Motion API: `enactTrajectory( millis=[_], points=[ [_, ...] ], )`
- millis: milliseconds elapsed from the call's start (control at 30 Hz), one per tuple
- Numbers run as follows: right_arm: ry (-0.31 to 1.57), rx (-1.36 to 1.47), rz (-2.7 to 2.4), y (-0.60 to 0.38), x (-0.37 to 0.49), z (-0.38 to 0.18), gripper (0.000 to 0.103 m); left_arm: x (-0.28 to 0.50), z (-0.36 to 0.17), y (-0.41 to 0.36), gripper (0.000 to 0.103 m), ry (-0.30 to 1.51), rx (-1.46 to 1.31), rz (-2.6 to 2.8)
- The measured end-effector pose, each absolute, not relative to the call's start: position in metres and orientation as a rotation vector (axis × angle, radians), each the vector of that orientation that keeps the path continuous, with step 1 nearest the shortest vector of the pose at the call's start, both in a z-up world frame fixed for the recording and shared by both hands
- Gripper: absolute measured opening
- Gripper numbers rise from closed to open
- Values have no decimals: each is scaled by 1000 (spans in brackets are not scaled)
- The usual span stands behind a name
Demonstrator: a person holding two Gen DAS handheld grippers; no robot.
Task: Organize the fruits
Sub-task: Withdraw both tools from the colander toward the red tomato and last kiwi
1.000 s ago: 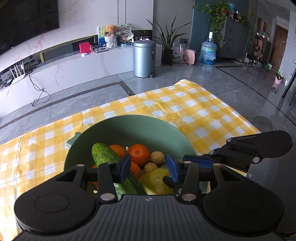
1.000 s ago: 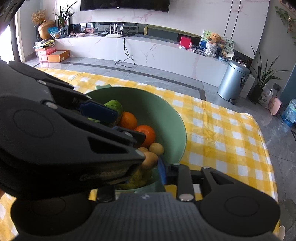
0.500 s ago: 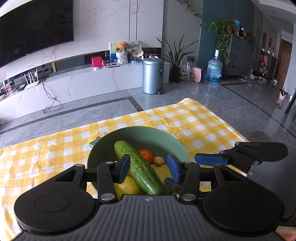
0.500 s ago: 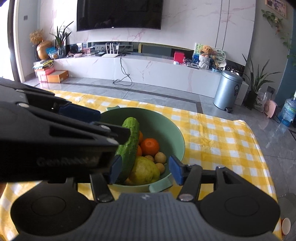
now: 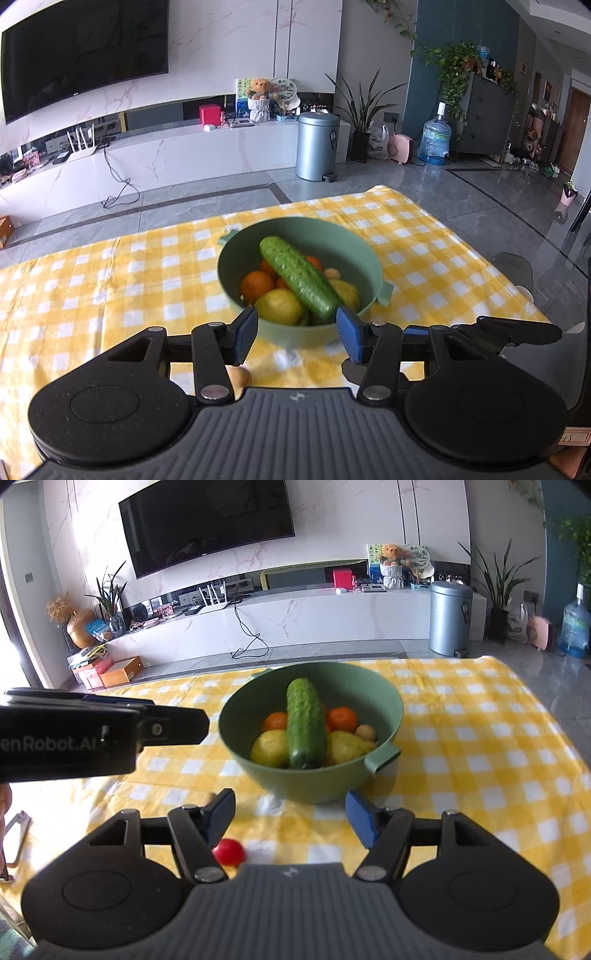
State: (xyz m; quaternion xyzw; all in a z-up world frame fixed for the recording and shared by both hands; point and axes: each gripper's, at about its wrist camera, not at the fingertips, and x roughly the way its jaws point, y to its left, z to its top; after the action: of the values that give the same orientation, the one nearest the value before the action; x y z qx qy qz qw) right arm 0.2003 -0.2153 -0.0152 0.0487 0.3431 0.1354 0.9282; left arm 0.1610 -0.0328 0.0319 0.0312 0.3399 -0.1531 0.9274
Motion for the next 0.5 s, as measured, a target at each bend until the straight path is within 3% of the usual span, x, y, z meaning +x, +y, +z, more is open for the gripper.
enactTrajectory(
  millis=[500],
  points=[
    [739, 97, 290, -187, 182, -46, 67, 144, -17, 17, 58, 771, -13, -278]
  ],
)
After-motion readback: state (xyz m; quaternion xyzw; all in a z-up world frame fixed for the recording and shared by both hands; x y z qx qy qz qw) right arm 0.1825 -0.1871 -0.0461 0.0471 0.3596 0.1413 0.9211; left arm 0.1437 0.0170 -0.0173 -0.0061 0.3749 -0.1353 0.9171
